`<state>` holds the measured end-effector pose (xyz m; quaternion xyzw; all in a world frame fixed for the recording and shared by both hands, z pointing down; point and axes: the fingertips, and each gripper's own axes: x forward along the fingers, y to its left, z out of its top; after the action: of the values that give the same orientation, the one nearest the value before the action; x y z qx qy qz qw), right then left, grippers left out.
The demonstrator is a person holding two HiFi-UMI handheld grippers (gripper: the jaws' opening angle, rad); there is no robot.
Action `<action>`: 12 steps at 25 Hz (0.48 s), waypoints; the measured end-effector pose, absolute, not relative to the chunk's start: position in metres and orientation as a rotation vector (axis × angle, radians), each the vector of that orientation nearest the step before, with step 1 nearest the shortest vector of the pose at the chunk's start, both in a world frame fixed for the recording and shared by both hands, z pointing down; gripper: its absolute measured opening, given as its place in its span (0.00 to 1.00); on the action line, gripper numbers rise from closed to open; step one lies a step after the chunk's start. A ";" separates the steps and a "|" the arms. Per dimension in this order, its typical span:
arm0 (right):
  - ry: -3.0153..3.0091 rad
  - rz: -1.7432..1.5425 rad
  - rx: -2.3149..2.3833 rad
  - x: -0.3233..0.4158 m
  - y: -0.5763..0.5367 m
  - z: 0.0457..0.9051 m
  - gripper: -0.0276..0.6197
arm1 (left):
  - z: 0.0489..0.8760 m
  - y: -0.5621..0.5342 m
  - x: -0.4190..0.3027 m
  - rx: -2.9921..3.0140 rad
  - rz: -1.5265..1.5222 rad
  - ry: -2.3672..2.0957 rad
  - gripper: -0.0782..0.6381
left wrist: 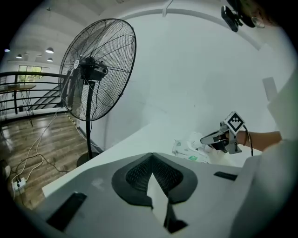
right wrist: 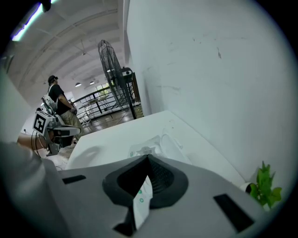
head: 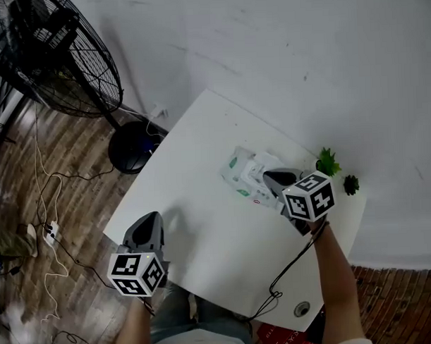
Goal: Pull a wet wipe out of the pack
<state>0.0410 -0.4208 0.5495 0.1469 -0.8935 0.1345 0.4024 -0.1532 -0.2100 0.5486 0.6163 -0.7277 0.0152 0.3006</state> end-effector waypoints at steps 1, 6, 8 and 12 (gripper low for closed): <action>-2.261 0.338 0.377 0.042 -0.421 0.547 0.04 | 0.547 -0.210 -0.153 1.639 0.038 -1.931 0.11; -2.276 0.331 0.405 0.044 -0.421 0.536 0.04 | 0.541 -0.207 -0.152 1.651 0.031 -1.933 0.11; -2.282 0.324 0.417 0.045 -0.421 0.531 0.04 | 0.538 -0.206 -0.153 1.656 0.030 -1.935 0.11; -2.293 0.307 0.440 0.046 -0.421 0.523 0.04 | 0.533 -0.204 -0.154 1.666 0.024 -1.941 0.11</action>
<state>0.0463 -0.4211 0.5226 0.1727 -0.8993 0.1204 0.3832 -0.1540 -0.2045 0.5329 0.6237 -0.7267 0.0091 0.2878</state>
